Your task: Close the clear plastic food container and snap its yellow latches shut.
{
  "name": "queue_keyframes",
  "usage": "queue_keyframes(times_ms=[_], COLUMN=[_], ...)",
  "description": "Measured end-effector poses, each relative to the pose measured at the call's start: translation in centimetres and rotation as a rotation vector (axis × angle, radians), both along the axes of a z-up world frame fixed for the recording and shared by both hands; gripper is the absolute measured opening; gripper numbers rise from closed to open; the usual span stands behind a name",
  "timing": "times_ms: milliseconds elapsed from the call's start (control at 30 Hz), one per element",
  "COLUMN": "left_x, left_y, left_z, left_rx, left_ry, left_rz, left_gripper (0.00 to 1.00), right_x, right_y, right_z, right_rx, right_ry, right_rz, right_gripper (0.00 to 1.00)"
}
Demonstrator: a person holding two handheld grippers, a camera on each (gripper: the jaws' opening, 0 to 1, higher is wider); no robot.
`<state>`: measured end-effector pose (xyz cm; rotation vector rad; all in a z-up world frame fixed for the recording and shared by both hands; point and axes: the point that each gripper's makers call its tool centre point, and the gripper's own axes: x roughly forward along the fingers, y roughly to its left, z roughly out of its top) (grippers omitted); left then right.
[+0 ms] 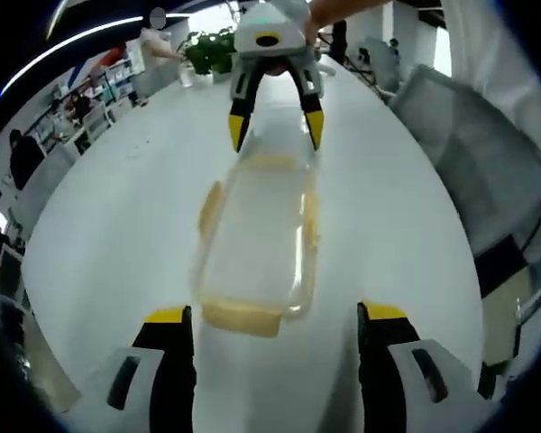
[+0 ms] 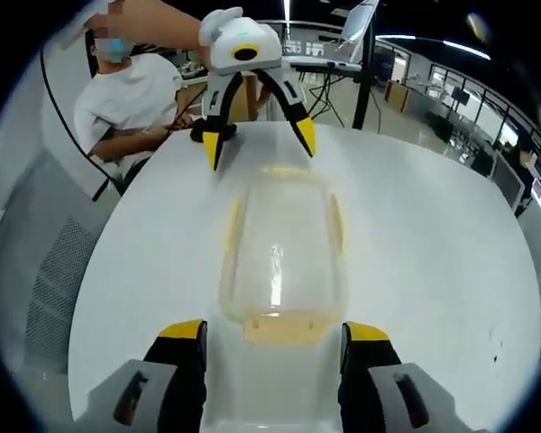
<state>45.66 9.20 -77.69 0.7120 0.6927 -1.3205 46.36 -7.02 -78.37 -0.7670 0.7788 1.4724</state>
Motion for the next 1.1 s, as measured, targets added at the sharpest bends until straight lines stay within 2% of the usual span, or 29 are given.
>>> queue_keyframes(times_ms=[333,467,767,900,1100], left_x=[0.9,1.3,1.5,1.5,1.7], left_y=[0.1,-0.2,-0.5,-0.4,-0.3], left_z=[-0.7,-0.9,-1.4,-1.7,-2.0], left_rx=[0.042,0.044,0.078,0.099,0.106], left_ry=[-0.003,0.016,0.030,0.032,0.036], left_rz=[-0.045,-0.050,-0.093,-0.113,-0.118], left_gripper=[0.71,0.69,0.67,0.62,0.62], right_x=[0.3,0.1,0.3,0.3,0.4], right_y=[0.0,0.1,-0.1,0.0,0.1], right_z=[-0.5,-0.7,-1.5,-1.8,-2.0], right_rx=[-0.031,-0.038,-0.074,-0.080,-0.085], right_ry=[0.008,0.014,0.011,0.016,0.019], right_rz=[0.014,0.022,0.019,0.017,0.012], right_gripper=[0.57,0.56,0.56,0.55,0.54])
